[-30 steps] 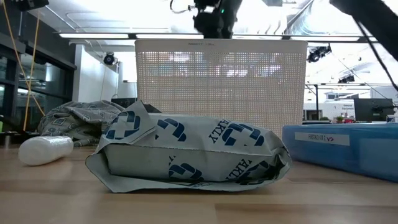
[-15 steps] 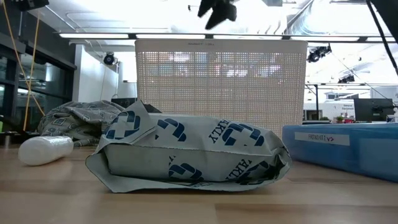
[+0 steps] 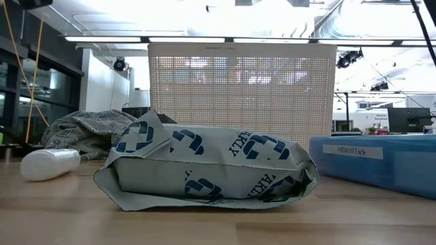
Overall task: Pick & place medical supplies in basket/bin
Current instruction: Put the green bandage in the white bin
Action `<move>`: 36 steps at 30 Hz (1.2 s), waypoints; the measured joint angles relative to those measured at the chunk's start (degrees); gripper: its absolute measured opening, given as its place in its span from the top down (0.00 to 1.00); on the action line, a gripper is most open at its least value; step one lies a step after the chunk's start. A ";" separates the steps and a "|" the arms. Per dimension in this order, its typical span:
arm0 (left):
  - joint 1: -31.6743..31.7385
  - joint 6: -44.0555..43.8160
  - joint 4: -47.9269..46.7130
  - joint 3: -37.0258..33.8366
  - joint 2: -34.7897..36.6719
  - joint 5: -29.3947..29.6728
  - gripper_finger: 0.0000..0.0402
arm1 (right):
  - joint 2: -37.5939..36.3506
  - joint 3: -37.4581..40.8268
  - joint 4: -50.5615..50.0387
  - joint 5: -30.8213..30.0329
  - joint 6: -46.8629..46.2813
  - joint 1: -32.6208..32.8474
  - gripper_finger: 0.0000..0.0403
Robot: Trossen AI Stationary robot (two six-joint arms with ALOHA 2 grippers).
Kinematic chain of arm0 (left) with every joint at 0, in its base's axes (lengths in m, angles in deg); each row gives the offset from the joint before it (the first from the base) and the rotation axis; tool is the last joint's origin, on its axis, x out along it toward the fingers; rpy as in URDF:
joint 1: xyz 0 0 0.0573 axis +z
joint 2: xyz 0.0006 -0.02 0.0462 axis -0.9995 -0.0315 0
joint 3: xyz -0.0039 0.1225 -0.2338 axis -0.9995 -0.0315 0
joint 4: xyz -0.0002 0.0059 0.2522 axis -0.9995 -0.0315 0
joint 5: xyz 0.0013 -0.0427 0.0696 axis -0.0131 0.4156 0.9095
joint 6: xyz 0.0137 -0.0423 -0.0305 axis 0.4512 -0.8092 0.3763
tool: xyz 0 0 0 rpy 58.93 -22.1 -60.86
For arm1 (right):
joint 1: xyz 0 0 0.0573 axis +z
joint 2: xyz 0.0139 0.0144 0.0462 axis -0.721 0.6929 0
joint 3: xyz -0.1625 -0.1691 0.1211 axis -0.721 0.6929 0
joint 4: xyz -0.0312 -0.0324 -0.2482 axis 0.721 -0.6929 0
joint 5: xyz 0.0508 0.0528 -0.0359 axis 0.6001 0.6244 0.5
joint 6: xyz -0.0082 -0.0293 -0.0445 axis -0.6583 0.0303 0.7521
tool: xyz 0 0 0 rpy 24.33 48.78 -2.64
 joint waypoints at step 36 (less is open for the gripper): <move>0.01 -19.94 1.39 -0.02 -13.36 -6.76 0.90 | 0.09 -0.02 -19.58 -30.74 -20.65 26.12 0.31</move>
